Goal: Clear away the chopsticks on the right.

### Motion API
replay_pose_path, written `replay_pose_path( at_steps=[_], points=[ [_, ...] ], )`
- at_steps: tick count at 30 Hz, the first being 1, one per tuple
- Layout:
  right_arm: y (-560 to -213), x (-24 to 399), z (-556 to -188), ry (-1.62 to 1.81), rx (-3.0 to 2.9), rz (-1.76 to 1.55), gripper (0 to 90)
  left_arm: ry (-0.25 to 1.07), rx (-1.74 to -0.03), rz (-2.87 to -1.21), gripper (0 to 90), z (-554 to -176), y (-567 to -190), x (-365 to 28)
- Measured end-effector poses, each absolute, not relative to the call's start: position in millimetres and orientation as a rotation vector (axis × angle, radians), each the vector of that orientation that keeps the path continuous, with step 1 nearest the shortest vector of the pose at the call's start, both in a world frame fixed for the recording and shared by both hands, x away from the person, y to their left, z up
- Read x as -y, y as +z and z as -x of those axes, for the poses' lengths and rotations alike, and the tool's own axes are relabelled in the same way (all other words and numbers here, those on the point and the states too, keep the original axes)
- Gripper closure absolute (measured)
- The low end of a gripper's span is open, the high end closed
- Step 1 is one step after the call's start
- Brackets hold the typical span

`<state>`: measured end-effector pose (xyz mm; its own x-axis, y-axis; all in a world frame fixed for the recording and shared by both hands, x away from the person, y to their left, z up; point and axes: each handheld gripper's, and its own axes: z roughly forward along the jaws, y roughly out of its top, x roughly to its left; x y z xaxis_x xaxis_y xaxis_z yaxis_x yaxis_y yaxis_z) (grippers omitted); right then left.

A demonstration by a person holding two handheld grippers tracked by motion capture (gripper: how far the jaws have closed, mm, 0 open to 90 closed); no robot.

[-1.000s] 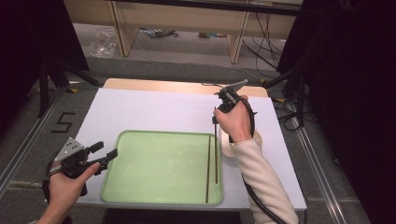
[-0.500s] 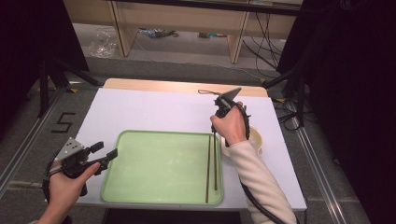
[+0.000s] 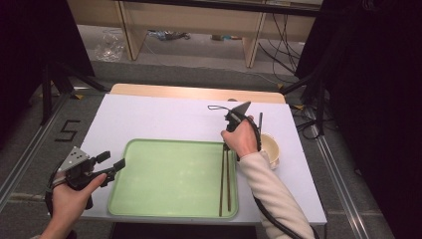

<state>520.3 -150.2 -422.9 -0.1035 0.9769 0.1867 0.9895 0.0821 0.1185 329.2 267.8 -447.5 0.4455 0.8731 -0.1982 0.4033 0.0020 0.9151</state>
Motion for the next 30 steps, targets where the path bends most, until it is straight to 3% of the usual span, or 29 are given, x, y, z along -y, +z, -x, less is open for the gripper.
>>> replay_pose_path(
  at_steps=[18, 30],
  points=[
    [-448.4, 151.1, -523.8, -0.259, 2.259, 2.072, 87.1, 0.535, -1.139, -1.604, 31.8, -329.2, -447.5, -267.9],
    [-446.7, 146.9, -522.4, -0.213, 2.202, 2.109, 84.8, 0.533, -1.139, -1.605, 31.8, -329.2, -447.6, -267.8]
  ],
)
